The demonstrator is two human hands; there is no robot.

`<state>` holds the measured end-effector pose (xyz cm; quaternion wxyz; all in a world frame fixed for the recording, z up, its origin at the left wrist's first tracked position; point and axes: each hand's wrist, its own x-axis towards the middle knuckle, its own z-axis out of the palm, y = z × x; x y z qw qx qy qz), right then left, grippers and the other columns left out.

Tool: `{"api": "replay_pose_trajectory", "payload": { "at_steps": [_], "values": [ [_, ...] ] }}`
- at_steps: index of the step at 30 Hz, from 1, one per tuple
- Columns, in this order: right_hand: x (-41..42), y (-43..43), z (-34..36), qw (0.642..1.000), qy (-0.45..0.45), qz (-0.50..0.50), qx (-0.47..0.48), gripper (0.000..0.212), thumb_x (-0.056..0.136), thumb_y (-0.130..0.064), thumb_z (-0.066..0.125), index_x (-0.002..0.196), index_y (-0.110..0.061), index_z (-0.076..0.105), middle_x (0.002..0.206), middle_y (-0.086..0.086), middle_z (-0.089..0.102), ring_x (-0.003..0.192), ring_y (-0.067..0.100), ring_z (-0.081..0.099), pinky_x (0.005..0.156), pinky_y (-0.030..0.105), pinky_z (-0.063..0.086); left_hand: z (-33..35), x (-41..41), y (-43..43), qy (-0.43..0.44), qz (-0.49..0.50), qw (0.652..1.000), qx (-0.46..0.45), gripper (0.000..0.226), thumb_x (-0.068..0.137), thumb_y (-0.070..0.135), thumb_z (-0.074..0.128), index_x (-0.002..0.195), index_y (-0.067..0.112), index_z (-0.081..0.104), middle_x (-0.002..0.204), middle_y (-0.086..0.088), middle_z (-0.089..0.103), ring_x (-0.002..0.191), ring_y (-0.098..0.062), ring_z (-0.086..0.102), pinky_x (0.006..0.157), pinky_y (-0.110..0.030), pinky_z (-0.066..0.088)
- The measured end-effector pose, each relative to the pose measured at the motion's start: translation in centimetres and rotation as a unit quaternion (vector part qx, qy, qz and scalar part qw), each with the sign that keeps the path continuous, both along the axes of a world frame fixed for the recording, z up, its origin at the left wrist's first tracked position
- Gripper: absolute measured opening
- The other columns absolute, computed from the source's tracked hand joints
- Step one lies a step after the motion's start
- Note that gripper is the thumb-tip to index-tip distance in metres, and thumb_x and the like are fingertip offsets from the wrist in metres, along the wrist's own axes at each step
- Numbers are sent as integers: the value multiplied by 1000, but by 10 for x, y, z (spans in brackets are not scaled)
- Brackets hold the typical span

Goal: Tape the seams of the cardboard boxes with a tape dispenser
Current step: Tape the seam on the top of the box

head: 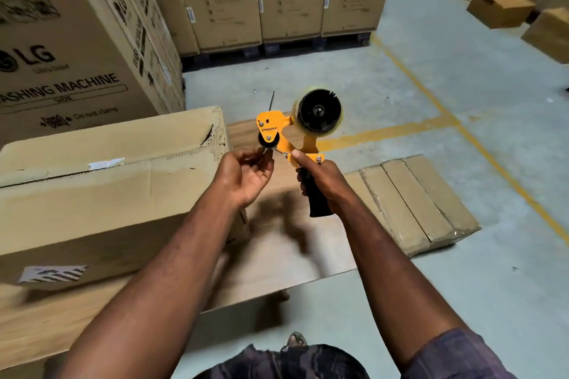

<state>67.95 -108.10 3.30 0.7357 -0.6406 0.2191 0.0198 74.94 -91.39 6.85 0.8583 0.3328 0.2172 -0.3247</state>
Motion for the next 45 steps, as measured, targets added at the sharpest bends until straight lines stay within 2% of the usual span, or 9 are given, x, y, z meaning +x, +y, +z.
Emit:
{"api": "replay_pose_trajectory", "payload": {
  "at_steps": [2, 7, 10, 14, 18, 23, 29, 38, 45],
  "values": [
    [7, 7, 14, 999, -30, 13, -23, 37, 88, -49, 75, 76, -16, 67, 70, 9, 61, 63, 23, 55, 60, 33, 45, 11, 5, 18, -22, -1, 1000, -3, 30, 79, 12, 43, 94, -3, 64, 86, -16, 71, 78, -23, 69, 70, -27, 58],
    [25, 33, 39, 991, -91, 75, -58, 33, 93, -38, 73, 84, -7, 68, 69, 9, 59, 60, 19, 53, 57, 32, 45, 31, 17, 69, -55, -32, 995, 76, 44, 96, 47, 56, 95, 4, 67, 78, -8, 70, 62, -14, 67, 54, -20, 57],
    [36, 53, 50, 984, -115, 106, -91, 31, 93, -36, 73, 83, -7, 68, 69, 8, 60, 62, 21, 55, 58, 33, 46, 38, 22, 96, -65, -1, 995, 76, 18, 99, 20, 59, 93, 4, 64, 72, -7, 72, 56, -11, 69, 54, -19, 57],
    [54, 80, 64, 967, -141, 139, -162, 26, 92, -37, 75, 78, -15, 69, 67, 1, 65, 61, 16, 58, 59, 31, 48, 41, 32, 138, -79, 11, 994, 79, 17, 101, 6, 51, 92, 1, 64, 70, -8, 72, 55, -9, 69, 55, -19, 58],
    [78, 120, 75, 940, -146, 180, -249, 30, 80, -47, 82, 80, -19, 71, 70, 1, 72, 62, 18, 65, 58, 38, 51, 43, 46, 188, -133, 15, 973, 187, 20, 102, 3, 48, 88, 4, 63, 69, -6, 66, 52, -5, 63, 51, -16, 55],
    [116, 192, 87, 896, -157, 226, -349, 27, 69, -46, 90, 82, -32, 71, 72, -16, 73, 68, -4, 67, 58, 14, 46, 43, 66, 273, -192, 23, 929, 316, 24, 98, 6, 54, 77, 10, 65, 62, -3, 65, 54, -8, 61, 51, -18, 54],
    [165, 291, 92, 853, -196, 275, -398, 51, 60, -62, 89, 96, -28, 76, 85, -17, 76, 82, -5, 70, 78, 33, 59, 48, 88, 392, -226, 22, 887, 403, 17, 93, -2, 60, 78, 5, 65, 56, -1, 66, 51, -10, 62, 44, -18, 48],
    [212, 397, 75, 823, -177, 308, -443, 47, 61, -70, 85, 88, -33, 73, 80, -17, 75, 77, 0, 69, 72, 34, 57, 18, 126, 543, -208, 22, 871, 444, 4, 92, 2, 67, 93, -1, 69, 78, -16, 72, 59, -10, 67, 55, -19, 56],
    [223, 414, 69, 805, -143, 298, -493, 38, 63, -68, 85, 82, -40, 69, 78, -18, 73, 76, -2, 66, 71, 30, 53, -15, 149, 567, -220, 48, 862, 454, 12, 91, 6, 71, 95, -4, 68, 80, -18, 72, 57, -10, 66, 56, -18, 56]
  ]
}}
